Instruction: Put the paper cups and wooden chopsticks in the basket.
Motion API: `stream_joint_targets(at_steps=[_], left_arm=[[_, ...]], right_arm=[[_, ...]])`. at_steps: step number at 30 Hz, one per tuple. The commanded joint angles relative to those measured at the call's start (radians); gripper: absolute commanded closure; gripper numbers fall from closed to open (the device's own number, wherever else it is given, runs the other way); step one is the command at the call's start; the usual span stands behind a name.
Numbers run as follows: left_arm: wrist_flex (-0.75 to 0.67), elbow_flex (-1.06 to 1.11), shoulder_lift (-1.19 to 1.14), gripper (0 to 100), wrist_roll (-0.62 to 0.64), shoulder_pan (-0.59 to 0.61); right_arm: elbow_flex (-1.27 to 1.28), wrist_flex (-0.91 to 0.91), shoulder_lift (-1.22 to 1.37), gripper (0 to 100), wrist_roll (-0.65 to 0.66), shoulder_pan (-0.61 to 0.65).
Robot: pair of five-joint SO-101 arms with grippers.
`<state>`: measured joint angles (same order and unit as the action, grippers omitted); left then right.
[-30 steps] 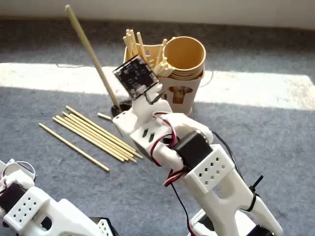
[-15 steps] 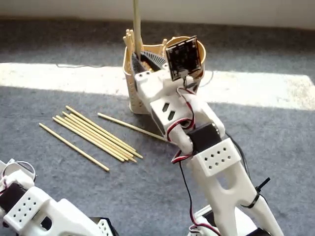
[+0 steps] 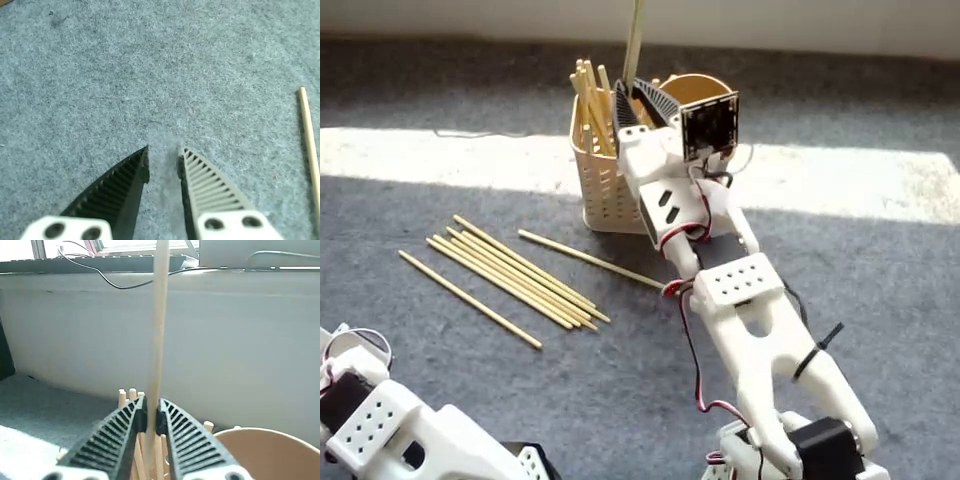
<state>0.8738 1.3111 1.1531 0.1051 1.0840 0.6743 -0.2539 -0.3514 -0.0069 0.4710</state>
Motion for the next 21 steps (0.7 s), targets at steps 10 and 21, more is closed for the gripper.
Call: stream_joint_targets(at_steps=[10, 21], left_arm=[[-0.017, -0.004, 0.015, 89, 0.003, -0.012], [-0.017, -0.004, 0.015, 89, 0.003, -0.012]], right_arm=[[-0.001, -0.058, 0.139, 99.4, 0.095, 0.012], [0.031, -0.050, 0.019, 99.4, 0.163, 0.076]])
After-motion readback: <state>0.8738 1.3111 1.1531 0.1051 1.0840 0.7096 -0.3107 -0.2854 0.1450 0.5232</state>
